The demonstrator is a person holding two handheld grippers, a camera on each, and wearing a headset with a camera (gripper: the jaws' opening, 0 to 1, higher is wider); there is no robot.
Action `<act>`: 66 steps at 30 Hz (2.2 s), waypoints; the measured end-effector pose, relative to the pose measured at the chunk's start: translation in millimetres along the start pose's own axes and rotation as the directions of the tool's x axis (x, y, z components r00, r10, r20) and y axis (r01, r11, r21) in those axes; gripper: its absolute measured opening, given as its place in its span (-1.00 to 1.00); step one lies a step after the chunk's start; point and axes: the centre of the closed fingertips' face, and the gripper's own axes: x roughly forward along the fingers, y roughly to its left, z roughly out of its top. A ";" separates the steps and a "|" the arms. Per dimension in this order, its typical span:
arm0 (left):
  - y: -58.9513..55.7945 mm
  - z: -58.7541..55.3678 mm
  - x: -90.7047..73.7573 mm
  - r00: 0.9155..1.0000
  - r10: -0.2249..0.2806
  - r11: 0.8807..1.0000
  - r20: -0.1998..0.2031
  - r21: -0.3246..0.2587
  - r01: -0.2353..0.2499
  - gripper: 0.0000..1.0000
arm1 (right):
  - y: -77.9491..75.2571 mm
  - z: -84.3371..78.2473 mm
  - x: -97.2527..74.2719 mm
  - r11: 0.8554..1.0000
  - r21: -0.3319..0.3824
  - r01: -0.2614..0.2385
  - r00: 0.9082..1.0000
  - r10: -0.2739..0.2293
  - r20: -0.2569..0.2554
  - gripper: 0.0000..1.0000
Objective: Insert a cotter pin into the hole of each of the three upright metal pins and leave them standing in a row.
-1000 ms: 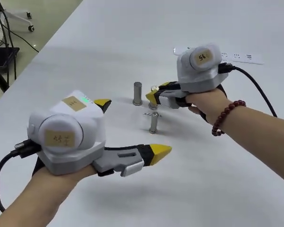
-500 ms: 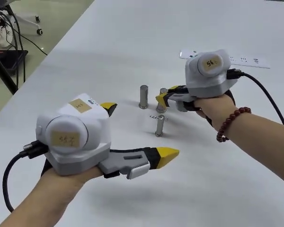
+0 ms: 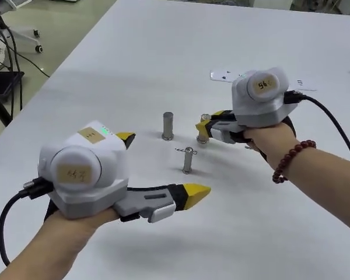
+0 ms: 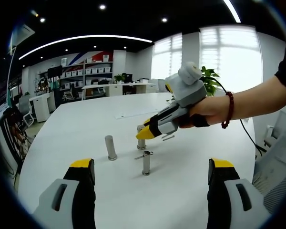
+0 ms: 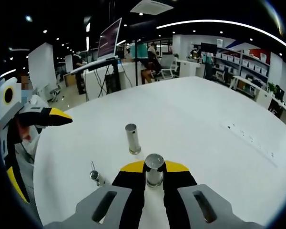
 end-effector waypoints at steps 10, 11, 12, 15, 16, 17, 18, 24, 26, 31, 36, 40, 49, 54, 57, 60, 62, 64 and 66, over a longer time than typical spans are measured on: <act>-6.0 3.6 1.1 1.000 -0.011 1.000 0.019 -0.002 0.011 0.94 | 4.6 -20.7 -36.4 0.998 0.048 0.027 0.999 -0.026 -0.021 -0.84; -6.5 3.4 1.6 1.000 -0.013 1.000 0.017 0.002 0.013 0.94 | 5.6 -22.5 -39.6 0.998 0.053 0.028 0.999 -0.027 -0.022 -0.84; -7.0 3.5 1.9 1.000 -0.014 1.000 0.017 0.004 0.014 0.94 | 6.6 -24.0 -42.5 0.998 0.053 0.029 0.999 -0.028 -0.023 -0.84; -9.0 4.2 2.5 1.000 -0.019 1.000 0.018 0.009 0.019 0.93 | 9.4 -30.3 -52.7 0.998 0.061 0.032 0.999 -0.030 -0.027 -0.84; -9.5 4.2 2.7 1.000 -0.020 1.000 0.017 0.010 0.020 0.93 | 10.4 -31.7 -55.0 0.997 0.065 0.033 0.999 -0.031 -0.029 -0.84; -10.0 4.0 2.8 1.000 -0.021 1.000 0.016 0.013 0.021 0.93 | 11.9 -33.8 -58.4 0.997 0.070 0.033 0.999 -0.031 -0.029 -0.84; -10.7 3.6 2.9 1.000 -0.023 1.000 0.014 0.016 0.022 0.93 | 13.1 -35.4 -60.5 0.997 0.075 0.033 0.999 -0.031 -0.029 -0.84; -13.7 1.6 3.7 1.000 -0.029 0.999 0.001 0.029 0.029 0.93 | 13.9 -44.8 -68.7 0.995 0.088 0.037 0.999 -0.033 -0.037 -0.84; -14.4 1.2 3.9 0.999 -0.032 0.999 -0.001 0.031 0.032 0.93 | 17.0 -47.2 -71.1 0.996 0.087 0.036 0.999 -0.033 -0.039 -0.84; -16.1 0.2 4.5 0.999 -0.035 0.999 -0.008 0.040 0.035 0.92 | 24.1 -54.5 -77.0 0.995 0.098 0.033 0.999 -0.029 -0.039 -0.84; -16.7 0.3 4.6 0.999 -0.039 0.998 -0.009 0.043 0.039 0.90 | 33.0 -63.2 -79.4 0.995 0.099 0.020 0.999 -0.016 -0.043 -0.84; -17.9 -1.1 4.6 0.999 -0.040 0.998 -0.016 0.052 0.040 0.90 | 36.8 -68.5 -79.7 0.995 0.100 0.018 0.999 -0.013 -0.048 -0.84; -24.4 2.2 4.0 0.999 -0.045 0.996 -0.012 0.083 0.046 0.89 | 42.1 -74.3 -81.7 0.996 0.091 0.016 0.999 -0.012 -0.052 -0.84; -25.2 1.8 4.0 0.999 -0.048 0.995 -0.016 0.089 0.049 0.88 | 44.7 -77.4 -82.8 0.997 0.078 0.016 0.999 -0.012 -0.051 -0.84; -24.9 1.9 3.6 0.999 -0.049 0.995 -0.015 0.088 0.050 0.88 | 45.9 -78.0 -83.7 0.998 0.068 0.016 0.999 -0.013 -0.047 -0.84; -25.6 1.3 3.7 0.999 -0.051 0.994 -0.018 0.092 0.053 0.88 | 47.7 -78.6 -84.4 0.999 0.046 0.011 0.999 -0.009 -0.044 -0.84; -26.4 1.3 3.7 0.998 -0.054 0.994 -0.018 0.094 0.055 0.88 | 49.5 -79.6 -84.9 1.000 0.016 0.001 0.999 0.000 -0.048 -0.84; -26.9 0.7 3.8 0.998 -0.056 0.994 -0.021 0.094 0.058 0.88 | 50.2 -79.8 -85.0 1.000 0.001 -0.009 0.999 0.009 -0.047 -0.84; -27.5 0.1 3.8 0.998 -0.058 0.993 -0.024 0.097 0.060 0.88 | 50.2 -79.6 -85.1 1.000 -0.005 -0.023 0.999 0.022 -0.042 -0.83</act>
